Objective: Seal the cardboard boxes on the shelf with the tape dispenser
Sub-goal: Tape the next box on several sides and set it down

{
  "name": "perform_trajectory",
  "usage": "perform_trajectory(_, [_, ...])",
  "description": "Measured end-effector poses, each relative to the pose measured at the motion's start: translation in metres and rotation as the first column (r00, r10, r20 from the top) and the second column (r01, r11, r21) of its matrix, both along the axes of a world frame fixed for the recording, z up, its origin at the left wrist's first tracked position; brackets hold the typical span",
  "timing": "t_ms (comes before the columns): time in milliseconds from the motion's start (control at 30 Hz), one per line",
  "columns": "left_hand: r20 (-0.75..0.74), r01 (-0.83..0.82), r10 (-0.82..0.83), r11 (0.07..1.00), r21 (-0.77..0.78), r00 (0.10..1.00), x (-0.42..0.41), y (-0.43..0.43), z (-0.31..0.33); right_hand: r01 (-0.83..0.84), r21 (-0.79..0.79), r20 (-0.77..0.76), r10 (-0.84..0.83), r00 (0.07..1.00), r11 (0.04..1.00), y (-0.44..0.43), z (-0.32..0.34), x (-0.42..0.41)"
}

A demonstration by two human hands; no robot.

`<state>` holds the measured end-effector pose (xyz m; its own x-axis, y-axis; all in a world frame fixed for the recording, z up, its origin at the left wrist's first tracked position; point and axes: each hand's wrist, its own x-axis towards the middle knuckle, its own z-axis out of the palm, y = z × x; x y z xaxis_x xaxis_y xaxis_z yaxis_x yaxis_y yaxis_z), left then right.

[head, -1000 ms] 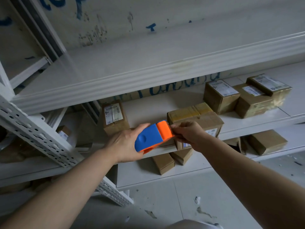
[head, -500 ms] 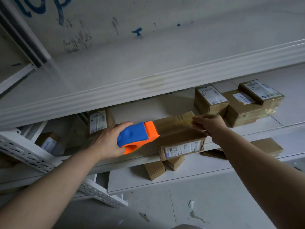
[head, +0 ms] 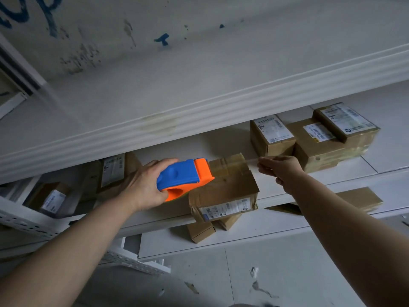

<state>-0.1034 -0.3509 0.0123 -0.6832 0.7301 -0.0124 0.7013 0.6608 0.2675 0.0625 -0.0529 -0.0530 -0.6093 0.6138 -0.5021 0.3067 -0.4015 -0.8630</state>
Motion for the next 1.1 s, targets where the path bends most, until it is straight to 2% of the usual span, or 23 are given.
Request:
perform_trajectory(600, [-0.018,0.003,-0.004,0.998,-0.056,1.0,-0.005,0.008,-0.003,-0.049,-0.064,0.032,0.051,0.998,0.997,0.005,-0.035,-0.01])
perform_trajectory(767, [-0.012,0.001,-0.002,0.999,-0.053,1.0,-0.005,0.009,-0.005,-0.062,-0.04,0.033,0.064,0.997,0.997,-0.011,-0.046,-0.013])
perform_trajectory(900, [-0.012,-0.001,0.0,0.999,-0.033,1.0,-0.004,0.011,-0.006,-0.003,0.062,0.024,0.001,1.0,0.998,-0.026,-0.052,-0.019])
perform_trajectory(1033, [-0.015,-0.003,0.002,1.0,-0.021,1.0,-0.006,0.011,-0.007,0.057,0.058,0.019,-0.058,0.998,0.997,-0.033,-0.053,-0.023])
perform_trajectory(1100, [-0.02,-0.014,0.013,1.0,-0.021,1.0,-0.007,0.01,-0.007,0.083,-0.003,0.026,-0.083,0.996,0.997,-0.036,-0.055,-0.022])
